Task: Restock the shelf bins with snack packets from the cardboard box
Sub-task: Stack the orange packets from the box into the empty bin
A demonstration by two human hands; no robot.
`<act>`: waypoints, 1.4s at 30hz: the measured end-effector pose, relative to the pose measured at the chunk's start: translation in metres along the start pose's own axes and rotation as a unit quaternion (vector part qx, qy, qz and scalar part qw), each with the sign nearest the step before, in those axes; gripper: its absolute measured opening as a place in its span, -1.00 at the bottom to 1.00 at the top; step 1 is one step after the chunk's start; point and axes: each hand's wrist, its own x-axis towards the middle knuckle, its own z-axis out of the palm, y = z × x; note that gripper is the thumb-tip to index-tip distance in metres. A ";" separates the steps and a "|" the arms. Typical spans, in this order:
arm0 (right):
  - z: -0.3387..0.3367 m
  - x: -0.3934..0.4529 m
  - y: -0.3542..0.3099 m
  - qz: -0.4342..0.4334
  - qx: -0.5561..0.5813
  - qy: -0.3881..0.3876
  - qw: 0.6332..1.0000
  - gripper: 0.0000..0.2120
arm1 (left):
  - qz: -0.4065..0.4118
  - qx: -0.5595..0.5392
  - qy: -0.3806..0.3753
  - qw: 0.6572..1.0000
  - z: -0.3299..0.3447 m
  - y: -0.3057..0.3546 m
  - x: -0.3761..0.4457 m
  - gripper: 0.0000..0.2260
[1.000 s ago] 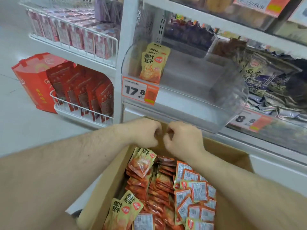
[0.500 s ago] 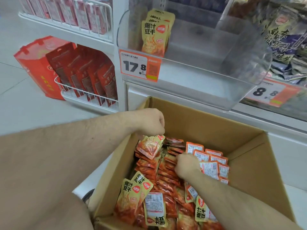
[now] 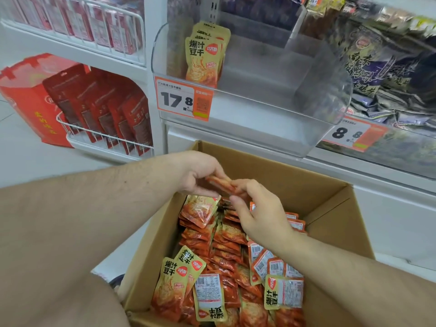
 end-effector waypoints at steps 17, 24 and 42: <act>0.016 -0.054 0.109 0.248 -0.330 -0.336 0.846 -0.79 | 0.081 0.086 0.031 0.993 -0.007 -0.003 -0.010 -0.79; -0.039 -0.026 0.047 0.120 -0.120 0.007 0.985 -0.79 | 0.088 0.034 0.007 0.996 -0.019 0.000 -0.018 -0.69; -0.043 0.030 -0.037 -0.003 -0.058 0.138 0.989 -0.81 | 0.212 -0.080 -0.049 0.973 -0.014 0.013 -0.050 -0.66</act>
